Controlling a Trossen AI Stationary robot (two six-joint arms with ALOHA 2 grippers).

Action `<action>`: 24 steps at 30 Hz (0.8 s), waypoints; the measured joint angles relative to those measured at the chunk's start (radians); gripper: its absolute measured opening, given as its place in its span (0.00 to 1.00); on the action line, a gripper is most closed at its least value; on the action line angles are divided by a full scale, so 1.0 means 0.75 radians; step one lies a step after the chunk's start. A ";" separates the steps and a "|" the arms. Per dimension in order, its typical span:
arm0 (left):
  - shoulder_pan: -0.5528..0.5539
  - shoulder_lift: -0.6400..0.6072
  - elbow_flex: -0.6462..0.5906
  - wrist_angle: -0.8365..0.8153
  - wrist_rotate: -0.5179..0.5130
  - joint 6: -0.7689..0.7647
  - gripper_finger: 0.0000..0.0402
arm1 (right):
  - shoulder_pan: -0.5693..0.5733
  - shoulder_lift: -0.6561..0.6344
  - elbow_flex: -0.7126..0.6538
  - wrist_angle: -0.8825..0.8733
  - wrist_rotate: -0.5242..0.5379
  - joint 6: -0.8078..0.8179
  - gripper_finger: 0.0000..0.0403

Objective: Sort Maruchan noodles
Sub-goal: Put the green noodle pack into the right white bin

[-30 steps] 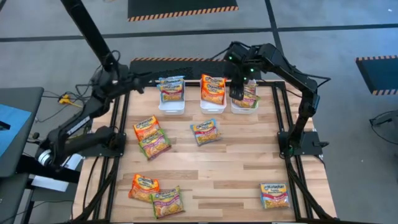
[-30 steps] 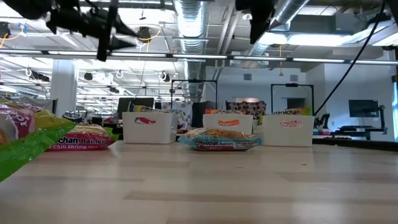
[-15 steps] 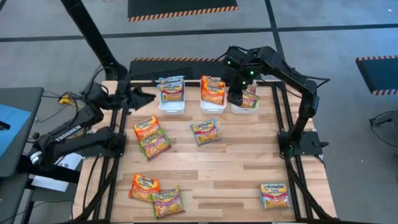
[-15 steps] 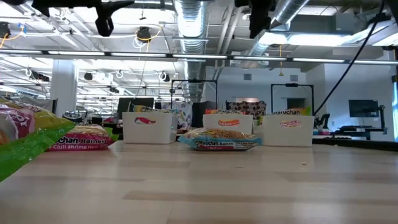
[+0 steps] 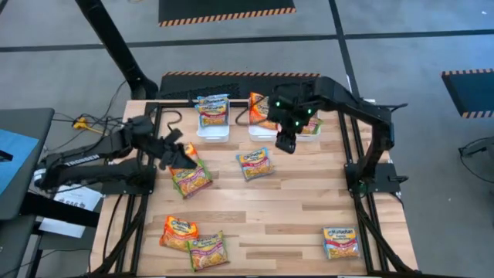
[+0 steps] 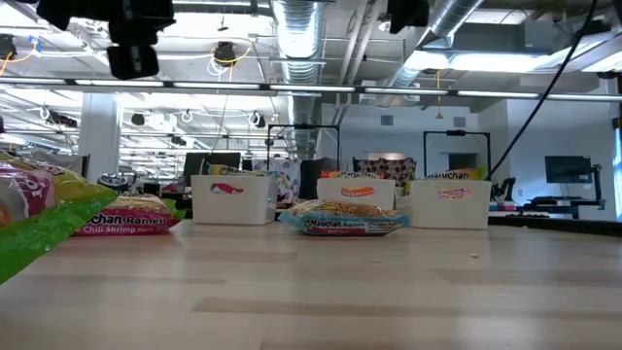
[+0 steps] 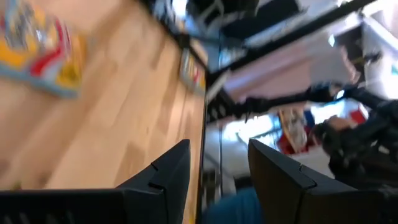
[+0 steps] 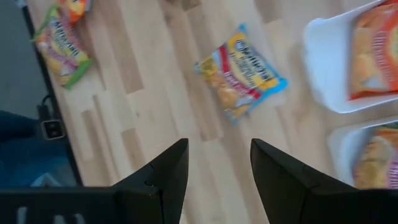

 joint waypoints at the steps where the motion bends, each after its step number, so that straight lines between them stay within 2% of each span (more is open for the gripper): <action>1: -0.031 0.005 0.000 -0.027 -0.002 0.000 0.36 | 0.025 0.000 0.000 0.000 0.000 0.010 0.49; 9: -0.241 0.132 0.000 -0.073 -0.028 0.097 0.37 | 0.188 0.015 -0.001 0.016 0.025 0.158 0.49; 17: -0.398 0.393 0.000 -0.054 -0.044 0.114 0.41 | 0.321 0.013 -0.021 0.066 0.074 0.312 0.49; 24: -0.556 0.617 0.000 -0.008 -0.080 0.098 0.41 | 0.388 0.013 -0.024 0.096 0.099 0.325 0.49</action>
